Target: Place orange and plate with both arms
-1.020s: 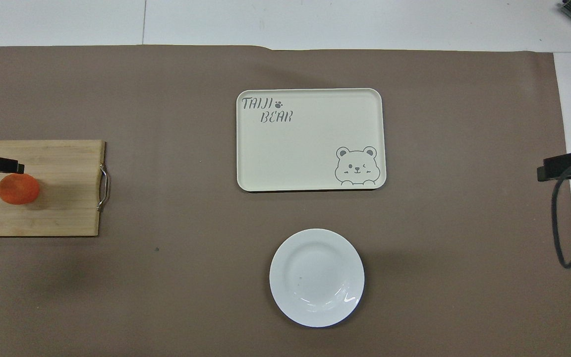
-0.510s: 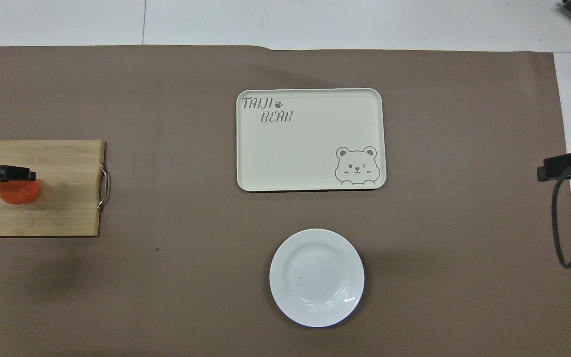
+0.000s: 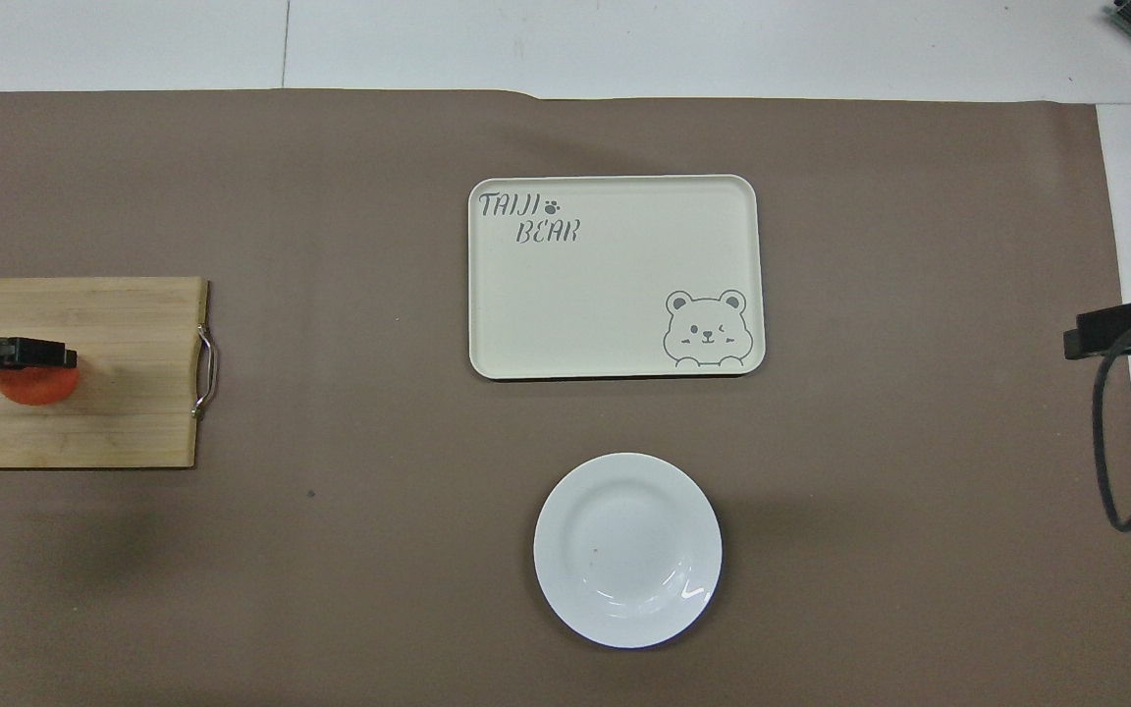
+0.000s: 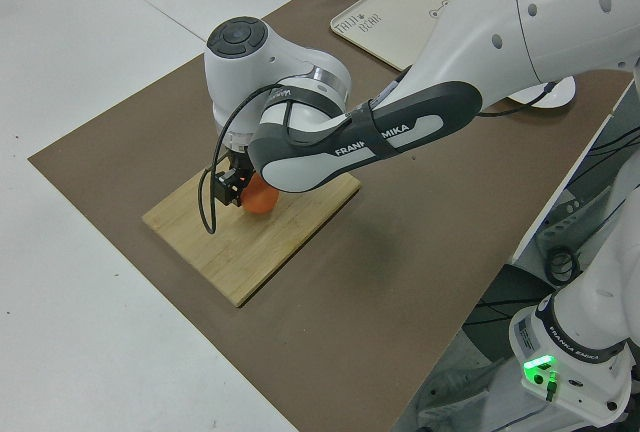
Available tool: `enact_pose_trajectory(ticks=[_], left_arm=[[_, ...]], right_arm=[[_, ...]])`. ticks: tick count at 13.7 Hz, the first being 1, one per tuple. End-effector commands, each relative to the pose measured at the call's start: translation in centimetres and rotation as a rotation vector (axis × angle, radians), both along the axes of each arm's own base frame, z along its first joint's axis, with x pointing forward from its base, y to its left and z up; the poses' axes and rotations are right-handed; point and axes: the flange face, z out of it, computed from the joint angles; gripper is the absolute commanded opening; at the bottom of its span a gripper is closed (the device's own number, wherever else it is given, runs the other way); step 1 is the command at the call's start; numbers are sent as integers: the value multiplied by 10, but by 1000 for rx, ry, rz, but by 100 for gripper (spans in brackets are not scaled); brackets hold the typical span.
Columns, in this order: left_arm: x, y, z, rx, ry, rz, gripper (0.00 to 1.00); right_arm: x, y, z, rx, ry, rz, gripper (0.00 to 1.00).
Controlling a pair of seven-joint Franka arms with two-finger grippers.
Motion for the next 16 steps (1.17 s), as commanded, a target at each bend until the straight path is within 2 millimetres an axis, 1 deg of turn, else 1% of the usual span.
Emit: enact_pose_trajectory(ticks=[1,4,5,6,7,8,9,10,11,13,14,16], left_arm=[[-14,3,2,-18,-11,8,100],[-14,3,5,-17,-15,13,100],[-14,3,4,-17,-15,13,95],[-13,2,4,-13,-23,13,80],[-11,-2,5,-12,-24,4,56],[-10,-7,3,-16,-16,-3,31],[-10,-7,5,-18,-13,-6,9],[-9,-6,8,-15,-22,-15,0],[-7,-6,12,-12,-29,-17,0],[-5,-13,29,-3,-57,-30,0],[-2,-26,43,2,-79,-52,0],[3,-65,68,3,-104,-110,0]], right_arm=[[-7,-2,0,19,4,-20,100],[-7,-2,0,17,4,-20,100],[-7,-2,0,17,4,-20,100],[-7,-2,0,19,4,-20,100],[-7,-2,0,19,4,-20,100],[-7,-2,0,17,4,-20,100],[-7,-2,0,17,4,-20,100],[-8,-2,1,19,2,-20,100],[-7,-2,0,17,4,-18,100],[-7,-2,0,17,4,-20,100],[-7,-2,0,17,4,-20,100],[-7,-2,0,17,4,-20,100]])
